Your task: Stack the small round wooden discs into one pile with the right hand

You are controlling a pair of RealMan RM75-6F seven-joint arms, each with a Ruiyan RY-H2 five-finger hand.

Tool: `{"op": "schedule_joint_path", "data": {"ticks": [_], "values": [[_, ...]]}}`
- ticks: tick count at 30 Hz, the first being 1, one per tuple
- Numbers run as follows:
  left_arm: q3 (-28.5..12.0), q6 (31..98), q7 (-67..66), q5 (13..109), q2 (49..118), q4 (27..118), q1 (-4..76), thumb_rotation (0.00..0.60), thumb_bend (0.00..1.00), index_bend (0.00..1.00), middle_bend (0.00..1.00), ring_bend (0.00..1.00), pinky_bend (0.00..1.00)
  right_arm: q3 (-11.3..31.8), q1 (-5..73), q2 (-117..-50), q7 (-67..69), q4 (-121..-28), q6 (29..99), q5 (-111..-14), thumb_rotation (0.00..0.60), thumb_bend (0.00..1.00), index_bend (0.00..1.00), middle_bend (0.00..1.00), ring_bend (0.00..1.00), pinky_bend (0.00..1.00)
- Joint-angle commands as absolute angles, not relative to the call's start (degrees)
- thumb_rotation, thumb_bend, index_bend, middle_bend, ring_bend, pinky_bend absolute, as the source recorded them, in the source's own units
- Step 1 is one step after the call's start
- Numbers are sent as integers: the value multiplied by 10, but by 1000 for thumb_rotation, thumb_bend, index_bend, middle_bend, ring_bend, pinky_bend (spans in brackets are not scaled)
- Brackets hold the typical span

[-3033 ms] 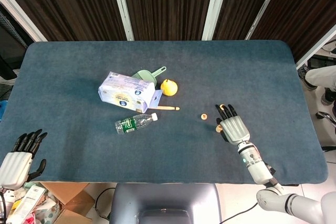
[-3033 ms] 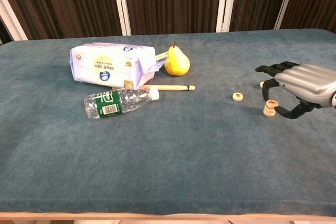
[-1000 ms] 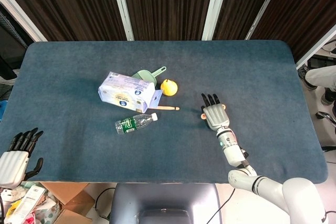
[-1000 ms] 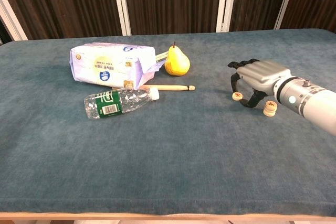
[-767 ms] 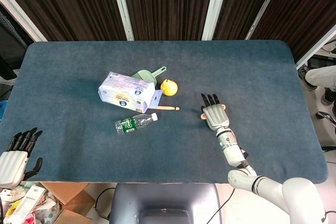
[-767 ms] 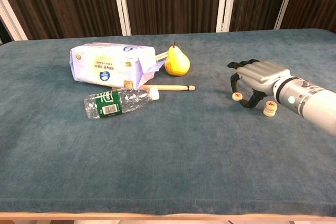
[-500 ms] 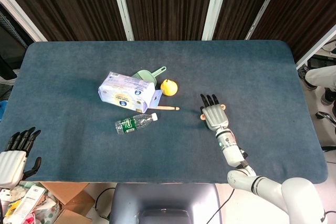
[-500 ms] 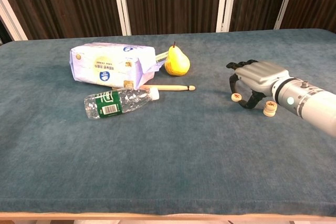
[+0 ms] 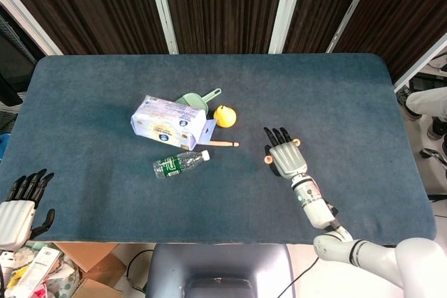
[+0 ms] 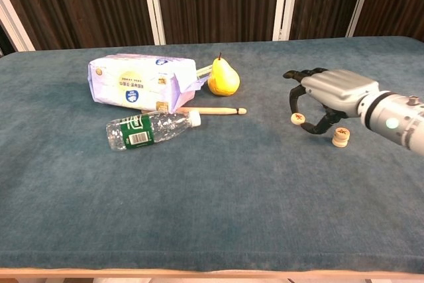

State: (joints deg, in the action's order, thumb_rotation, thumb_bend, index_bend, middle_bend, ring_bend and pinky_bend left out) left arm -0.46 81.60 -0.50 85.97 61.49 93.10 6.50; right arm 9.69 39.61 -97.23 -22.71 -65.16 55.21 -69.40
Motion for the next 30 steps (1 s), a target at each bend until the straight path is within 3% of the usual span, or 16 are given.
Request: {"op": "schedule_joint_path", "data": {"ticks": [1, 11, 30], "values": [[-4, 817, -7, 861, 615, 932, 65, 600, 496, 0, 0, 0, 10, 66, 365, -912, -197, -723, 591, -745, 600, 491, 682, 34, 0, 0], [-2, 815, -9, 867, 617, 931, 66, 600, 496, 0, 0, 0, 10, 38, 332, -854, -182, -748, 599, -755, 600, 492, 681, 34, 0, 0], [-3, 812, -13, 865, 619, 932, 68, 600, 495, 0, 0, 0, 11, 46, 336, -875, -188, -704, 572, -743, 600, 491, 674, 34, 0, 0]]}}
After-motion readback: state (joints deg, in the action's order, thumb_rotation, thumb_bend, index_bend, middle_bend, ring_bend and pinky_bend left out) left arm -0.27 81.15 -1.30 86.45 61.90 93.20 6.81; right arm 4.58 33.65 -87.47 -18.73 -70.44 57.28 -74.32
